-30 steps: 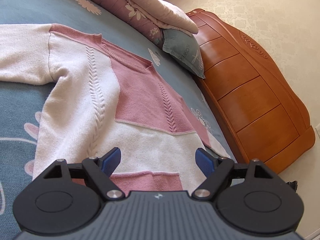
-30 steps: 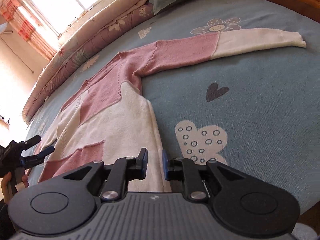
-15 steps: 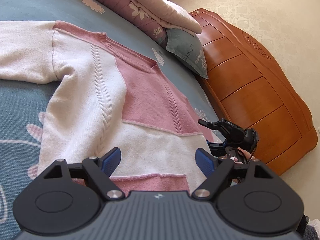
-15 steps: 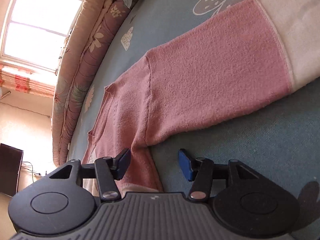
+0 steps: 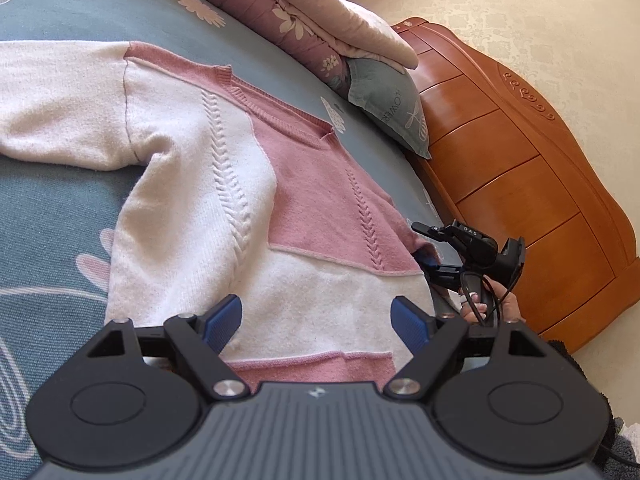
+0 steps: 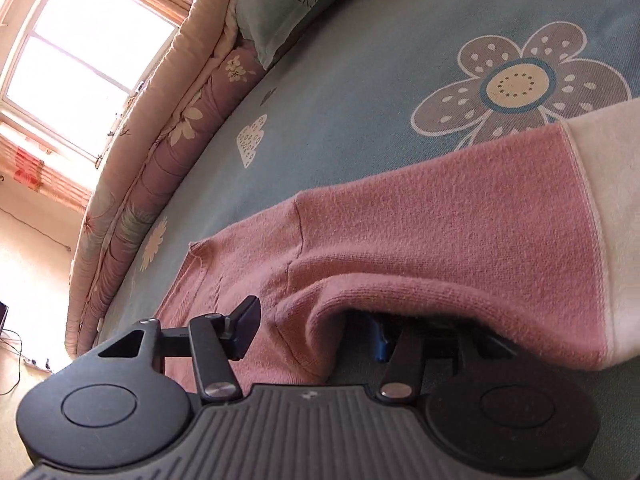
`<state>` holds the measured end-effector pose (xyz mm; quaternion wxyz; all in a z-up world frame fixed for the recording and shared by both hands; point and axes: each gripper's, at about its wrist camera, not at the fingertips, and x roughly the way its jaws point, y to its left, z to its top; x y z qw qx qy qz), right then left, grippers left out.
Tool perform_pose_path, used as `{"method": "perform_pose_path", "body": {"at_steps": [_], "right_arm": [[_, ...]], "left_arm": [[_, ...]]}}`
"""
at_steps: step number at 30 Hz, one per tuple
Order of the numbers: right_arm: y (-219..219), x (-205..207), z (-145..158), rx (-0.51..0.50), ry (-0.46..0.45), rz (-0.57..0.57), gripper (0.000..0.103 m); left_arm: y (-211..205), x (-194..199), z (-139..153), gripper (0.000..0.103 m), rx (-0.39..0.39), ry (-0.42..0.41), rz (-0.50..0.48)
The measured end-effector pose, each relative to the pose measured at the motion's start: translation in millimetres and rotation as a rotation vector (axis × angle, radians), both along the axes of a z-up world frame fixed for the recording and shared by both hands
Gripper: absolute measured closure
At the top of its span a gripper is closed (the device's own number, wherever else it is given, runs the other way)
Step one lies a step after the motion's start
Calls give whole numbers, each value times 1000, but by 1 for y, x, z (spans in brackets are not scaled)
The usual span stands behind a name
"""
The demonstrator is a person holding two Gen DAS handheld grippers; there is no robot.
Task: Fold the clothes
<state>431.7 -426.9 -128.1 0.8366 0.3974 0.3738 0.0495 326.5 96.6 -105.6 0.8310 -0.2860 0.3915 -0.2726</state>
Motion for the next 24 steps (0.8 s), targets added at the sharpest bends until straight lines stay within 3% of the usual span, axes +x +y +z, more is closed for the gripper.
{"method": "perform_pose_path", "body": {"at_steps": [5,11,15,19,24], "right_arm": [[19,-44,2,-32,26,91,39],[24,-64,-4,-18,12,63,40],[46,-69,6,-175,-3,101,39],[71,-85,20,-401,-36,135,40],[64,-106,20,-410,-70,75,40]], "left_arm": [[7,-5,10,22,-11,-33,29],[4,-5,11,22,-12,-31,22],[3,-5,9,22,-15,-27,13],[3,-5,9,22,-9,-22,19],[0,-5,7,21,1,-16,8]]}}
